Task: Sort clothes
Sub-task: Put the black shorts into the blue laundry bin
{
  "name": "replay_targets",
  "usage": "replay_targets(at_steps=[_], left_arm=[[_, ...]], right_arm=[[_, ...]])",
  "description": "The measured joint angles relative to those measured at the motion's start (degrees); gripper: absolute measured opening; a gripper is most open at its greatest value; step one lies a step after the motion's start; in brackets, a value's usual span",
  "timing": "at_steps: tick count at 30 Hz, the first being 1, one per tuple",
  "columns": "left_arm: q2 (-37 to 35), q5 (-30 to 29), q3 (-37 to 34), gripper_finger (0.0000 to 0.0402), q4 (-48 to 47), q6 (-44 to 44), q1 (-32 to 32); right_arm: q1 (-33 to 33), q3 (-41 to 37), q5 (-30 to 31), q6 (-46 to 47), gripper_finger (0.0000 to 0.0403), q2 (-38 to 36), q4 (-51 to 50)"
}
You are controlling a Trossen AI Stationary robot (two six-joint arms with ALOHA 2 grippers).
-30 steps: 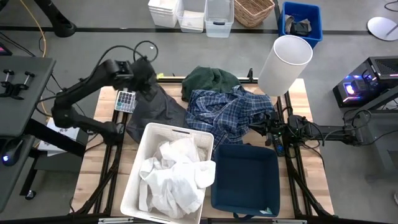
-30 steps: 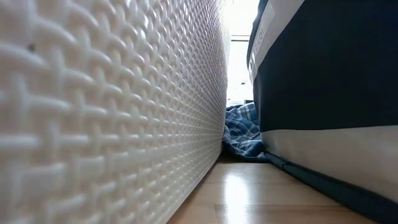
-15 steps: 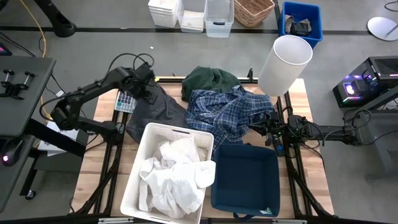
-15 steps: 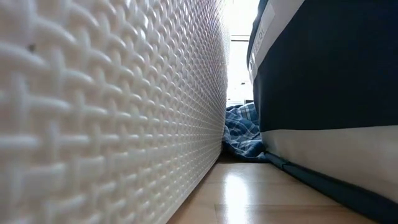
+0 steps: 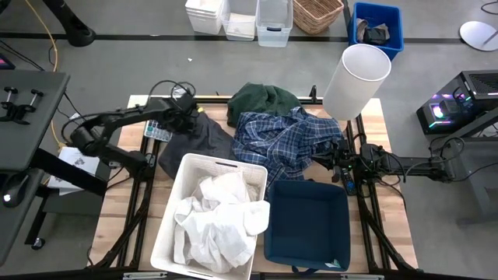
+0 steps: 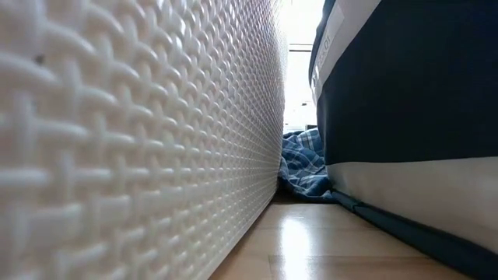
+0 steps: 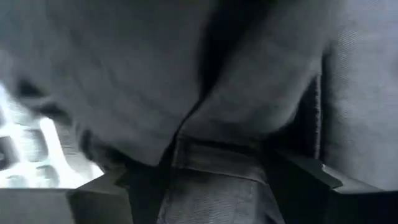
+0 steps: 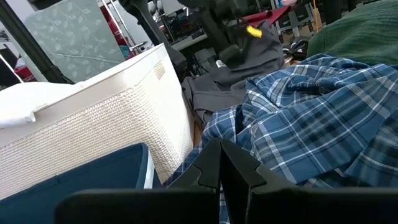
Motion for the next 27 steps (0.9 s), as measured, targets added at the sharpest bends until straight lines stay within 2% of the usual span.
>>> replay_targets(at_steps=[6, 11, 14, 18, 19, 23, 27], left_arm=[[7.6, 1.8, -2.7, 0.0244, 4.8, -1.4, -0.2], [8.7, 2.6, -2.5, 0.0233, 6.3, 2.0, -0.4], [8.8, 2.9, -1.2, 0.0183, 5.4, 5.2, -0.4], [9.0, 4.3, -0.4, 0.0043, 4.9, 8.9, -0.4], [9.0, 4.6, -0.2, 0.0027, 4.8, 9.3, -0.3], [7.8, 4.8, 1.4, 0.0025, 3.1, 11.5, -1.1], [1.9, 6.0, 4.7, 0.0024, 1.7, 13.8, -1.4]], right_arm=[[0.0, 0.0, 0.0, 0.0, 0.0, 0.0, 0.0], [0.0, 0.0, 0.0, 0.0, 0.0, 0.0, 0.0], [0.0, 0.0, 0.0, 0.0, 0.0, 0.0, 0.0], [0.0, 0.0, 0.0, 0.0, 0.0, 0.0, 0.0], [0.0, 0.0, 0.0, 0.0, 0.0, 0.0, 0.0], [0.0, 0.0, 0.0, 0.0, 0.0, 0.0, 0.0], [0.0, 0.0, 0.0, 0.0, 0.0, 0.0, 0.0]])
